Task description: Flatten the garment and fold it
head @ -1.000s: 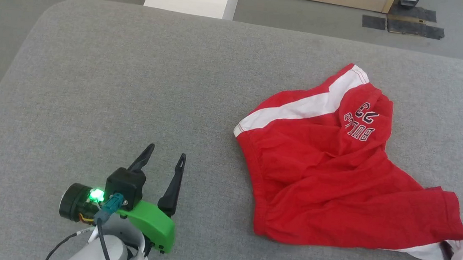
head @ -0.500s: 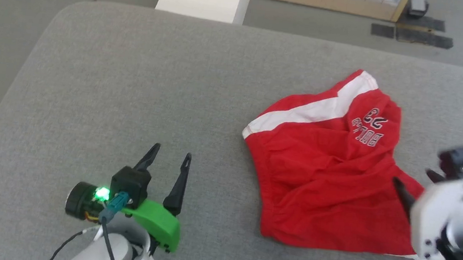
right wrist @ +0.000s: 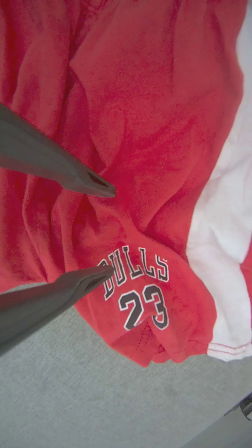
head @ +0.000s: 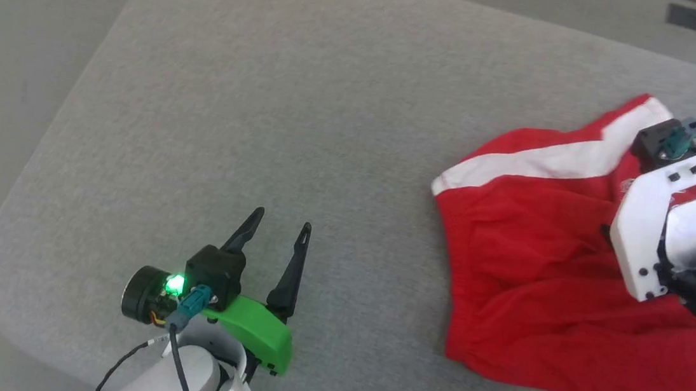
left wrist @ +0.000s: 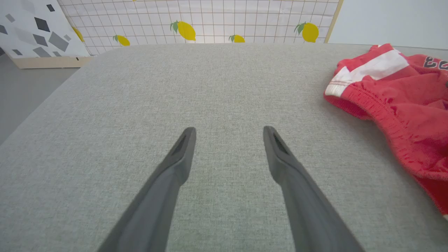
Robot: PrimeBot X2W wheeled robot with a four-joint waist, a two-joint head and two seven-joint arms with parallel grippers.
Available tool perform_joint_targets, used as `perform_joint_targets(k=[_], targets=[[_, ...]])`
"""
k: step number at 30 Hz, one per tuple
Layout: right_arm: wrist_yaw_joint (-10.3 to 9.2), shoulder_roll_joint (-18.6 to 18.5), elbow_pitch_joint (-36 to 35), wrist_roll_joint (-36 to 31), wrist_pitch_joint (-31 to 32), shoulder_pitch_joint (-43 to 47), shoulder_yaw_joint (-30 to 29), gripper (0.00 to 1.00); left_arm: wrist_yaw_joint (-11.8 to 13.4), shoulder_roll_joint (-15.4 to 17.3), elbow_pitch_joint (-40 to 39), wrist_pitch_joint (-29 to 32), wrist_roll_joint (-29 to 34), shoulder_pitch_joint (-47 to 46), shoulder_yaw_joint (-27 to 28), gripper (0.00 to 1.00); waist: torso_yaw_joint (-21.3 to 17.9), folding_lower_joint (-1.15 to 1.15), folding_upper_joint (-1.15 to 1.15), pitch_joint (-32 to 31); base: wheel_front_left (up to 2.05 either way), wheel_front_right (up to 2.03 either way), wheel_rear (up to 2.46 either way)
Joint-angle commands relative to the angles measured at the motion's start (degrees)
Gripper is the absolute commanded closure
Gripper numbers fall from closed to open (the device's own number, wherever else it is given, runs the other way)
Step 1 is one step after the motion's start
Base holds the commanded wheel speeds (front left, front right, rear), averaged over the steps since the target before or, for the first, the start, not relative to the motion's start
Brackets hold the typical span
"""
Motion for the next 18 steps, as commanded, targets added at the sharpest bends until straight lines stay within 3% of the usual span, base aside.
perform_joint_targets(k=[1, 8, 9, 10, 11, 18], targets=[[-0.08, -0.37, 1.36, -0.37, 0.21, -1.06, 0.13, 0.00, -0.13, -0.42, 0.14, -0.53, -0.10, -0.72, 0.00, 0.00, 3.68, 0.00, 0.00, 3.26, 0.00, 0.00, 0.00], [-0.08, -0.74, 8.99, -2.13, -1.57, -2.29, 0.48, 0.00, -0.74, -1.72, 0.75, -1.17, 0.36, -0.80, -0.15, 0.00, 6.08, 0.00, 0.00, 5.12, 0.00, 0.00, 0.00], [-0.08, -0.67, 9.45, -2.27, -2.04, -2.24, 0.48, 0.39, -0.77, -1.87, 0.83, -1.21, 0.41, -0.74, -0.18, 0.00, 6.15, 0.00, 0.00, 5.15, 0.00, 0.00, 0.00], [-0.08, -0.47, 9.90, -2.39, -2.80, -2.22, 0.29, 0.89, -0.77, -2.06, 0.92, -1.26, 0.47, -0.66, -0.22, 0.00, 6.17, 0.00, 0.00, 5.13, 0.00, 0.00, 0.00], [-0.08, -0.34, 10.14, -2.52, -3.47, -2.19, 0.33, 1.00, -0.77, -2.20, 1.01, -1.29, 0.50, -0.59, -0.25, 0.00, 6.13, 0.00, 0.00, 5.06, 0.00, 0.00, 0.00], [-0.08, 0.71, 9.28, -2.28, -10.11, -1.87, 0.23, 1.00, -1.14, -2.39, 2.05, -1.39, 0.56, -0.15, -0.69, 0.00, 4.35, 0.00, 0.00, 2.75, 0.00, 0.00, 0.00]])
